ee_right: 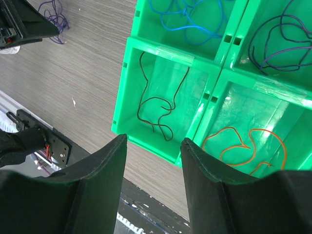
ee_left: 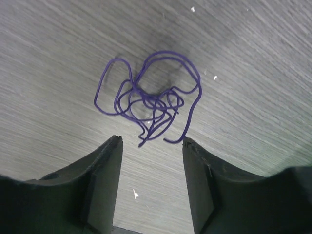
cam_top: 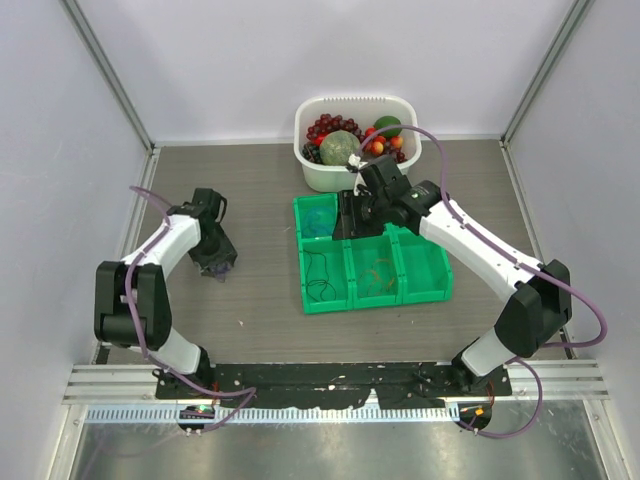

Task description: Untangle the cables

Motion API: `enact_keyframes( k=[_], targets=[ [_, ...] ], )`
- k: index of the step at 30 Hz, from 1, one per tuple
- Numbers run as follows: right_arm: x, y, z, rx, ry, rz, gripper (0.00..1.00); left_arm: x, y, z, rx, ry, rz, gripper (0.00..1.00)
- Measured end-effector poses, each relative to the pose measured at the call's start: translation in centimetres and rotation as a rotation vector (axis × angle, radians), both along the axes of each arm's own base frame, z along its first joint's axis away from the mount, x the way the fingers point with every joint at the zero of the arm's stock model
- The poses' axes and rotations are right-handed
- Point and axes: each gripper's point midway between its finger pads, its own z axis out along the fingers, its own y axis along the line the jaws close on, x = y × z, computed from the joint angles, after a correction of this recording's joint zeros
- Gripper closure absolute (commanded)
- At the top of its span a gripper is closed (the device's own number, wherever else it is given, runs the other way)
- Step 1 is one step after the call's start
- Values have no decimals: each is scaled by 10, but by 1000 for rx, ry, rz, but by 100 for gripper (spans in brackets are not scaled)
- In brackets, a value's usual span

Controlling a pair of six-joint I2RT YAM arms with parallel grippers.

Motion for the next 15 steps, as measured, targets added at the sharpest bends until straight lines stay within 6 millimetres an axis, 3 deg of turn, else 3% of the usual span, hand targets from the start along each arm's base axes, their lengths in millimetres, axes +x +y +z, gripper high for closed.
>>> enact_keyframes(
  k=[2,5,7,12,15],
  targets=[
    [0,0,0,-4,-2,0,47,5,3,-2,19,2,-39,56],
    [1,-1,-1,-9,-5,-1,47,12,3,-6,29,14,-92,88],
    [1,-2,-1,-13,-7,-2,47,15,1,-8,22,22,-116,100],
    [0,-1,-1,-14,-11,10,47,15,-10,4,-41,-2,-160,100],
    [-5,7,1,11,-6,42,47,15,-28,44,-144,-150,-149,100]
  ],
)
